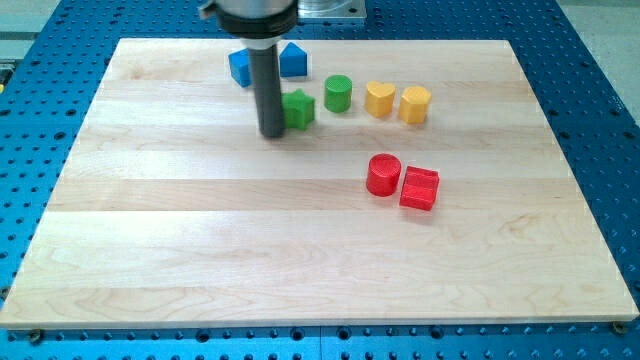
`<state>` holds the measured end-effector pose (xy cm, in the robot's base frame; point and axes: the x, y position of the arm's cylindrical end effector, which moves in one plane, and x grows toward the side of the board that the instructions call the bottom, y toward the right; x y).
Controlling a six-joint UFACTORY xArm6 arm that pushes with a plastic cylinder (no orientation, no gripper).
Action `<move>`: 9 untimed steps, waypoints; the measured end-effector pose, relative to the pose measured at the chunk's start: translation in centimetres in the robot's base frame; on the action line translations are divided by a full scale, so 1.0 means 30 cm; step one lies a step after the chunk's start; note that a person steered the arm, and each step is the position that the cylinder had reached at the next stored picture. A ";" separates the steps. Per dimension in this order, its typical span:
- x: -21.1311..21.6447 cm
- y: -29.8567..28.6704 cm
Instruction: Move the green star to the bottom right of the triangle
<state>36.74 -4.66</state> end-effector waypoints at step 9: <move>-0.018 0.055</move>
<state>36.19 -3.00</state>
